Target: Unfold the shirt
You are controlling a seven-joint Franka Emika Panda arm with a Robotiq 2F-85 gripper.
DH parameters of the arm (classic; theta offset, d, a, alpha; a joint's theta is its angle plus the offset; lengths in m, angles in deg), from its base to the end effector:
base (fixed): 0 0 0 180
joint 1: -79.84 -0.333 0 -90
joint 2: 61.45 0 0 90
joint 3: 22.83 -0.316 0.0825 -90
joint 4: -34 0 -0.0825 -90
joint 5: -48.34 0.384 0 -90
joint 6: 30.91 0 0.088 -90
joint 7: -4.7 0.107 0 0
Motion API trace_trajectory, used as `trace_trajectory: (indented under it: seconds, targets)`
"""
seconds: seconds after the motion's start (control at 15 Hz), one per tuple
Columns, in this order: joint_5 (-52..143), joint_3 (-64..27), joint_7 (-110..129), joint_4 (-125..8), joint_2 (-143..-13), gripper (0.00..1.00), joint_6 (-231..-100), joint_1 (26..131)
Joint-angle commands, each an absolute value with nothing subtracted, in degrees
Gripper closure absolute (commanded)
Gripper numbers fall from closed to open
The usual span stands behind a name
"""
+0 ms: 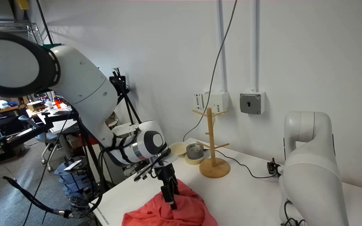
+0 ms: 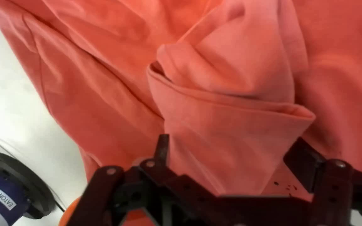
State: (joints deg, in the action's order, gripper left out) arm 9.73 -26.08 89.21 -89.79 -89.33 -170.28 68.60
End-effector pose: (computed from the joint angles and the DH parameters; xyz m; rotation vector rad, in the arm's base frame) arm 0.5224 0.1344 0.1523 2.6074 -0.8964 0.1947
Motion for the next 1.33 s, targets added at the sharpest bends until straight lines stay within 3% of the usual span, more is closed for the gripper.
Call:
trace_trajectory:
  seconds: [0.0, 0.47, 0.53, 0.73, 0.87, 0.93, 1.0, 1.27]
  targets:
    - [11.3, -24.1, 86.3, -90.3, -89.3, 0.38, -169.2, 67.0]
    - [9.9, -22.1, 85.5, -93.6, -86.8, 0.94, -165.2, 66.3]
    - [9.8, -21.9, 85.4, -94.2, -86.4, 0.99, -164.3, 66.3]
    - [9.1, -21.6, 85.8, -95.6, -85.1, 1.0, -161.8, 66.5]
    - [8.9, -21.7, 85.8, -96.5, -84.3, 0.98, -160.8, 66.8]
    - [9.2, -21.9, 85.6, -97.0, -83.9, 0.68, -160.3, 67.1]
    - [9.2, -21.9, 85.7, -97.4, -83.5, 0.68, -159.9, 67.1]
    - [9.3, -22.0, 86.1, -99.6, -81.5, 0.38, -158.9, 67.5]
